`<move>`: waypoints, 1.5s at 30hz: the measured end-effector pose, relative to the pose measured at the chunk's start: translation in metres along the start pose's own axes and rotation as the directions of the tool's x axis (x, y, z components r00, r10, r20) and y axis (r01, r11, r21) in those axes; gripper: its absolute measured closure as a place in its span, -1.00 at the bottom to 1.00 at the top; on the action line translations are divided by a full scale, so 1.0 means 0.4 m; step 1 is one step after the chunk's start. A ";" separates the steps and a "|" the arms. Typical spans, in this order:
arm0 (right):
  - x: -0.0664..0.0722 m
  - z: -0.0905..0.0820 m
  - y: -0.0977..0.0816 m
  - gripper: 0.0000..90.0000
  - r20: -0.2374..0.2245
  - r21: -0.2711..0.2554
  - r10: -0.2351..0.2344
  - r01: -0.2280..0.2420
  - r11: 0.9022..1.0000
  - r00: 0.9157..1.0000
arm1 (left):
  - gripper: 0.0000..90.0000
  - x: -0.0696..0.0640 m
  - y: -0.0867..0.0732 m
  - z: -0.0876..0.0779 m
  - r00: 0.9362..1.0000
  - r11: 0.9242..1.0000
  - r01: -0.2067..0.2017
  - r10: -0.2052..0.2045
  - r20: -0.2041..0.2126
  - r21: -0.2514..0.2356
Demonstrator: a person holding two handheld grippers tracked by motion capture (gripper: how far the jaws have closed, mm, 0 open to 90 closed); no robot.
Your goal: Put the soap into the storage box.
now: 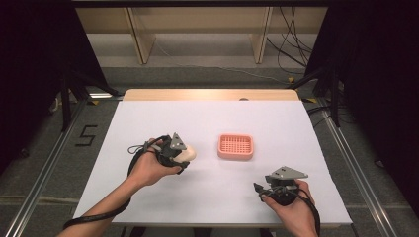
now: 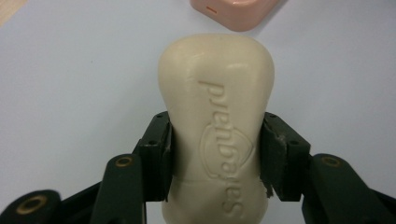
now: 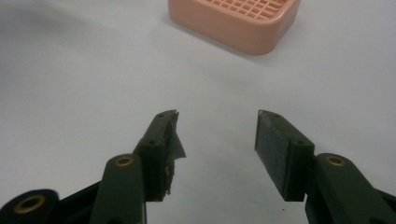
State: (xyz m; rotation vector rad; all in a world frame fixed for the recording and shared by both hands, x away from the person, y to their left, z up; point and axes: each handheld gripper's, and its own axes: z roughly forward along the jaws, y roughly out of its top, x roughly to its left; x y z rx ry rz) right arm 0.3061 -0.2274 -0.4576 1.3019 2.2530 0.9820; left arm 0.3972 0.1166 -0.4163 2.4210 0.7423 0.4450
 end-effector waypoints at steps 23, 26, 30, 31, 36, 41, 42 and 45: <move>-0.001 -0.011 -0.018 0.09 0.022 0.016 0.032 -0.033 0.999 0.999 | 0.10 -0.011 0.065 0.033 0.998 0.998 -0.055 0.055 0.008 -0.017; -0.008 -0.008 -0.021 0.08 0.018 0.008 0.002 -0.002 1.000 1.000 | 0.10 -0.012 0.074 0.038 0.998 0.998 -0.068 0.068 0.008 -0.017; -0.004 -0.008 -0.020 0.08 0.006 0.018 0.039 -0.039 0.999 0.999 | 0.10 -0.015 0.084 0.045 0.997 0.997 -0.080 0.080 0.014 -0.021; -0.004 -0.008 -0.021 0.08 0.006 0.020 0.036 -0.036 0.999 0.999 | 0.10 -0.014 0.088 0.046 0.996 0.997 -0.078 0.079 0.030 -0.011; -0.008 -0.005 -0.022 0.08 -0.001 0.000 0.020 -0.020 1.000 1.000 | 0.10 -0.019 0.098 0.055 0.997 0.996 -0.081 0.082 0.012 -0.031; -0.004 -0.011 -0.021 0.08 0.027 0.026 0.042 -0.043 0.999 0.999 | 0.10 -0.017 0.107 0.060 0.995 0.995 -0.095 0.095 0.016 -0.035; -0.004 -0.011 -0.021 0.08 0.027 0.026 0.042 -0.042 0.999 0.999 | 0.10 -0.017 0.109 0.061 0.995 0.995 -0.093 0.094 0.014 -0.038; -0.004 -0.011 -0.022 0.08 0.026 0.027 0.044 -0.045 0.999 0.999 | 0.10 -0.016 0.113 0.065 0.995 0.995 -0.098 0.098 0.017 -0.036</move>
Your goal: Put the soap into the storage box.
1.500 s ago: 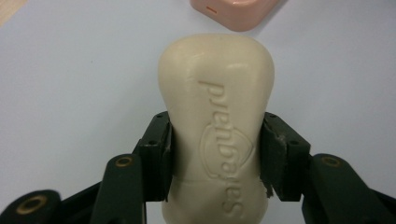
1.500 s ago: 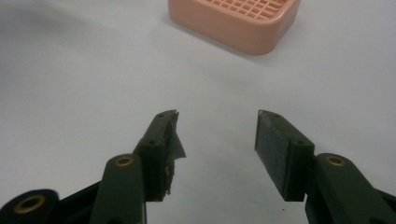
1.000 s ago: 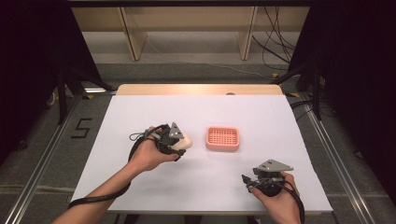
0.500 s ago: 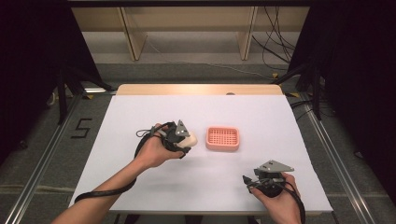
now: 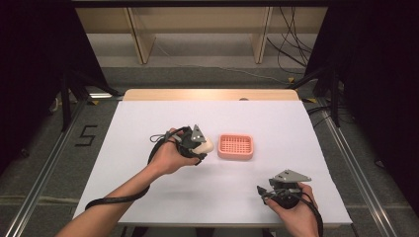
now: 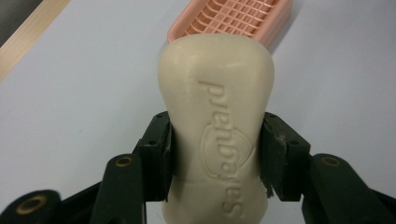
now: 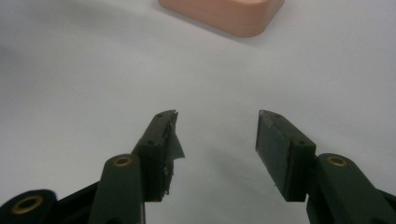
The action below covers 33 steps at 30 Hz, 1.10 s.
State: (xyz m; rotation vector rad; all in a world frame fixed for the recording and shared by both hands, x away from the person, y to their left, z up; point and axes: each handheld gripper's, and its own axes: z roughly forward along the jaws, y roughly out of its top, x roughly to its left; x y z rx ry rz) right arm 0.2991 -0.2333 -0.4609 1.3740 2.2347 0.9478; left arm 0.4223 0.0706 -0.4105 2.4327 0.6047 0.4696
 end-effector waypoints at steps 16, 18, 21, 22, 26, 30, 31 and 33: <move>-0.005 0.004 -0.001 0.07 -0.010 -0.011 -0.015 0.015 1.000 1.000 | 0.10 -0.005 0.026 0.018 1.000 1.000 -0.010 0.010 0.007 -0.020; -0.006 0.004 -0.001 0.07 -0.007 -0.015 -0.022 0.022 1.000 1.000 | 0.10 -0.005 0.030 0.021 1.000 1.000 -0.017 0.017 0.006 -0.024; -0.005 0.004 -0.002 0.07 -0.014 -0.008 -0.011 0.011 1.000 1.000 | 0.10 -0.003 0.034 0.023 1.000 0.999 -0.020 0.020 0.007 -0.025; -0.005 0.004 -0.002 0.07 -0.014 -0.008 -0.011 0.011 1.000 1.000 | 0.10 -0.004 0.035 0.025 1.000 1.000 -0.011 0.011 0.010 -0.028; -0.007 0.004 -0.001 0.07 -0.010 -0.008 -0.016 0.016 1.000 1.000 | 0.10 -0.004 0.039 0.030 1.000 0.999 -0.018 0.018 0.007 -0.035; -0.004 0.002 -0.002 0.07 -0.009 0.006 0.002 -0.002 1.000 1.000 | 0.10 0.000 0.044 0.035 0.999 0.999 -0.031 0.031 0.009 -0.036; -0.004 0.004 -0.003 0.07 -0.011 -0.001 -0.002 0.002 1.000 1.000 | 0.10 -0.001 0.046 0.038 1.000 0.999 -0.025 0.025 0.008 -0.045; -0.002 0.003 -0.002 0.07 -0.012 0.005 0.008 -0.008 1.000 1.000 | 0.10 -0.002 0.048 0.039 1.000 0.999 -0.017 0.017 0.012 -0.043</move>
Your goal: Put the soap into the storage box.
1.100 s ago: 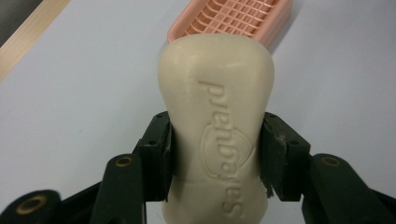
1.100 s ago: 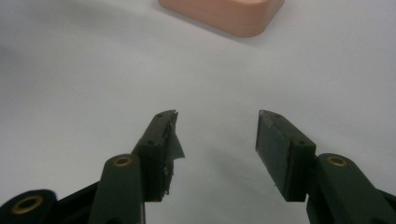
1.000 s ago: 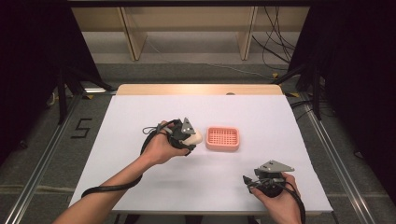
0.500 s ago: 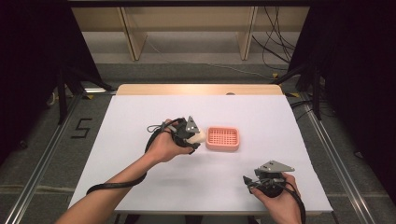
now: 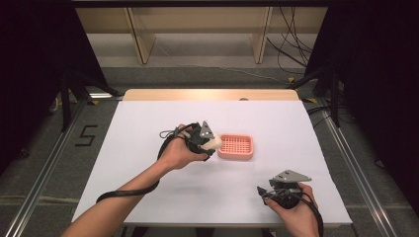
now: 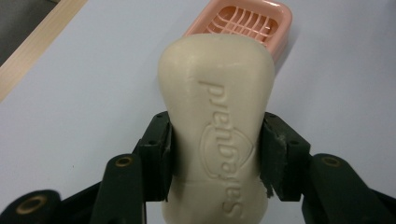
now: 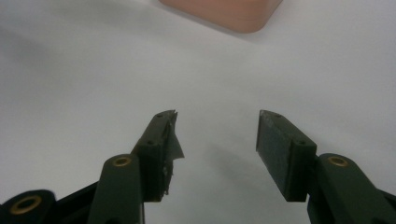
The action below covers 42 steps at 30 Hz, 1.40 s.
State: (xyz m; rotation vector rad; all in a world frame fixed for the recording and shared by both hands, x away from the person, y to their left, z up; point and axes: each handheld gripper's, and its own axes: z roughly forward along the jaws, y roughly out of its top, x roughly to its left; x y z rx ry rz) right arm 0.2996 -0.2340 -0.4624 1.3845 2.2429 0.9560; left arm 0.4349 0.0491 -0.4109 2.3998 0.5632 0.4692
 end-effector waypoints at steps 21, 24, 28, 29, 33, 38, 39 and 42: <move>-0.002 -0.001 0.000 0.07 0.001 0.000 -0.005 0.005 1.000 1.000 | 0.10 -0.002 0.029 0.031 1.000 0.999 -0.028 0.028 -0.007 -0.018; -0.003 -0.001 0.000 0.07 0.001 0.003 -0.005 0.005 1.000 1.000 | 0.10 -0.001 0.033 0.035 1.000 1.000 -0.017 0.017 -0.006 -0.021; 0.001 -0.002 0.000 0.07 -0.004 0.009 0.012 -0.012 1.000 1.000 | 0.10 0.001 0.039 0.042 0.999 0.999 -0.032 0.032 -0.013 -0.021; -0.001 -0.001 0.000 0.07 -0.001 0.003 0.001 -0.001 1.000 1.000 | 0.10 0.001 0.040 0.044 1.000 0.999 -0.025 0.024 -0.010 -0.022; 0.002 -0.001 -0.001 0.07 -0.005 0.008 0.021 -0.021 1.000 1.000 | 0.10 0.001 0.047 0.051 0.999 0.999 -0.036 0.036 -0.010 -0.024; -0.005 -0.001 0.000 0.07 -0.007 0.001 -0.010 0.010 1.000 1.000 | 0.10 0.001 0.055 0.061 0.999 0.999 -0.041 0.041 -0.007 -0.024; -0.005 -0.002 0.000 0.07 -0.006 0.003 -0.010 0.010 1.000 1.000 | 0.10 0.001 0.056 0.062 0.999 0.999 -0.040 0.040 -0.007 -0.023; -0.005 -0.002 -0.001 0.07 -0.007 0.005 -0.010 0.010 1.000 1.000 | 0.10 0.002 0.059 0.065 0.999 0.999 -0.045 0.045 -0.010 -0.029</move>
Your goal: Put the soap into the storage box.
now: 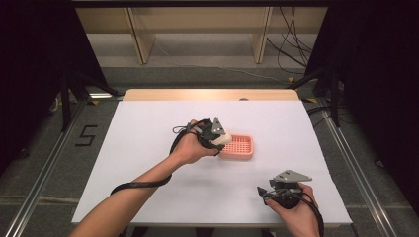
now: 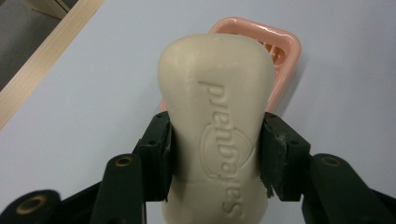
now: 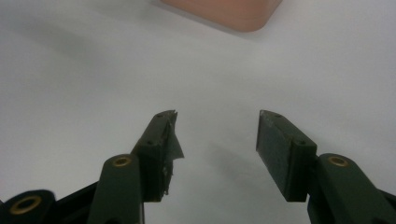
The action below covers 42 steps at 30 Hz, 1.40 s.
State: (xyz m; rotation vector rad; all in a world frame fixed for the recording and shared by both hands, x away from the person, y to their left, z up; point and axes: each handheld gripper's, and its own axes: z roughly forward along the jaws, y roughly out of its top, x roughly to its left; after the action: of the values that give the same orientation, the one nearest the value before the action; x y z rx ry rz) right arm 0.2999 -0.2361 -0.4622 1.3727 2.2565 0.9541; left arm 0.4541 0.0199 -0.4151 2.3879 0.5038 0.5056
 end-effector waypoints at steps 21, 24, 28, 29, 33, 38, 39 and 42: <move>0.001 0.000 0.000 0.07 0.000 0.003 0.005 -0.005 1.000 1.000 | 0.10 -0.001 0.029 0.026 1.000 1.000 -0.014 0.014 -0.004 -0.013; 0.000 0.000 0.000 0.07 -0.002 0.001 0.004 -0.004 1.000 1.000 | 0.10 -0.003 0.034 0.029 1.000 1.000 -0.021 0.021 0.001 -0.011; 0.008 0.001 0.001 0.07 -0.002 0.006 0.029 -0.029 1.000 1.000 | 0.10 -0.006 0.040 0.034 1.000 1.000 -0.024 0.024 0.005 -0.015; 0.008 0.001 0.000 0.07 -0.001 0.004 0.033 -0.033 0.999 0.999 | 0.10 -0.006 0.042 0.036 1.000 0.999 -0.029 0.029 0.007 -0.015; 0.007 -0.001 -0.001 0.07 -0.004 0.008 0.032 -0.032 0.999 0.999 | 0.10 -0.007 0.046 0.042 0.999 0.999 -0.032 0.032 0.005 -0.017; -0.002 0.002 -0.001 0.07 -0.013 -0.015 -0.010 0.010 1.000 1.000 | 0.10 -0.009 0.055 0.047 0.999 0.999 -0.041 0.041 0.012 -0.023; 0.001 0.000 0.000 0.07 -0.015 -0.007 0.005 -0.005 1.000 1.000 | 0.10 -0.009 0.056 0.048 0.999 0.999 -0.041 0.041 0.011 -0.025; 0.002 0.001 0.000 0.07 -0.018 -0.012 0.009 -0.009 1.000 1.000 | 0.10 -0.011 0.059 0.051 0.999 0.999 -0.046 0.047 0.013 -0.026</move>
State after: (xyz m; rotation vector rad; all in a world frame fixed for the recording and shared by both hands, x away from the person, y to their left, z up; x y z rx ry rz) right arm 0.2996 -0.2354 -0.4625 1.3755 2.2556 0.9852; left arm 0.4653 -0.0096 -0.4154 2.3814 0.4339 0.5127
